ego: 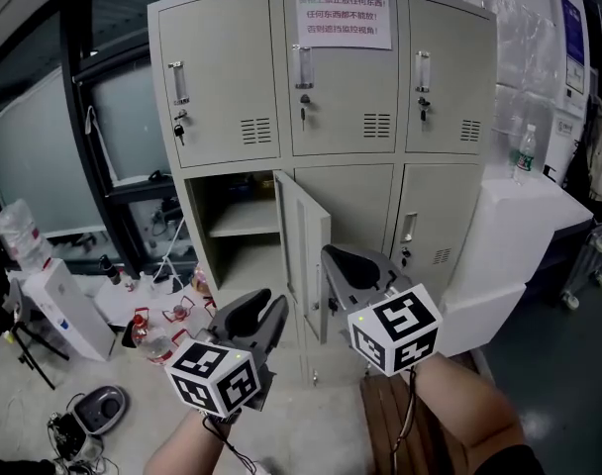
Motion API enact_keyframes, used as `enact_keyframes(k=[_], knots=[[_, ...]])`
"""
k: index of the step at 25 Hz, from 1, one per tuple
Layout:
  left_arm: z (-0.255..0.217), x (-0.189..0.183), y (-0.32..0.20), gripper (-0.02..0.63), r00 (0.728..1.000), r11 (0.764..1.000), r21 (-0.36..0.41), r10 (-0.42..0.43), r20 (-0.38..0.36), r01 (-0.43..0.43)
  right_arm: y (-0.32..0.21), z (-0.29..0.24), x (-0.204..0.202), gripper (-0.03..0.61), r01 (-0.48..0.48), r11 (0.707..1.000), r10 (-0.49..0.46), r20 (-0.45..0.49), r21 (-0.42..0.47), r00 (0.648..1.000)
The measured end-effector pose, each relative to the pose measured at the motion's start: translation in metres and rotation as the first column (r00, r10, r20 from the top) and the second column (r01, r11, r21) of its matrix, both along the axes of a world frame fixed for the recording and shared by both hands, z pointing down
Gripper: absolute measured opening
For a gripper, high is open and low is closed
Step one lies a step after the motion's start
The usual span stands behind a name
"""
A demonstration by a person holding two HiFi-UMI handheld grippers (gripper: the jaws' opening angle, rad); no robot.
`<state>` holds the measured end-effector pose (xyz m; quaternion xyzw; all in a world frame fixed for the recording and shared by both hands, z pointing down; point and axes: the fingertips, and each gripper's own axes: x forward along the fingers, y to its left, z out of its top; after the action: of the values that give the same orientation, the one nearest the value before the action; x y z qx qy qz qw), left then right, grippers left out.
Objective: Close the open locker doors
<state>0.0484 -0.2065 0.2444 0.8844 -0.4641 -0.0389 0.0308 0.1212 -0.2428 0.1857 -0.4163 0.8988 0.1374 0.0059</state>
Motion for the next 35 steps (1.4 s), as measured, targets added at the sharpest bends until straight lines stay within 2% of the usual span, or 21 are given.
enact_keyframes(k=[9,14,20,35], knots=[[0.030,0.005,0.030,0.086,0.996,0.997,-0.003,-0.076,0.046,0.077,0.024,0.043,0.015,0.000,0.017,0.999,-0.019,-0.035,-0.052,0.999],[0.046,-0.006,0.034,0.038,0.991,0.994,-0.012,-0.109,0.073,0.110,0.026,0.065,0.019,0.000,0.001,0.997,-0.002,-0.020,-0.079,1.000],[0.072,-0.014,0.033,0.005,0.987,0.992,-0.023,-0.125,0.097,0.128,0.025,0.097,0.017,0.000,-0.017,0.993,0.017,-0.003,-0.114,1.000],[0.111,-0.013,0.031,0.003,0.987,0.989,-0.072,-0.125,0.098,0.132,0.019,0.149,0.021,0.000,-0.028,0.977,0.038,0.044,-0.213,0.998]])
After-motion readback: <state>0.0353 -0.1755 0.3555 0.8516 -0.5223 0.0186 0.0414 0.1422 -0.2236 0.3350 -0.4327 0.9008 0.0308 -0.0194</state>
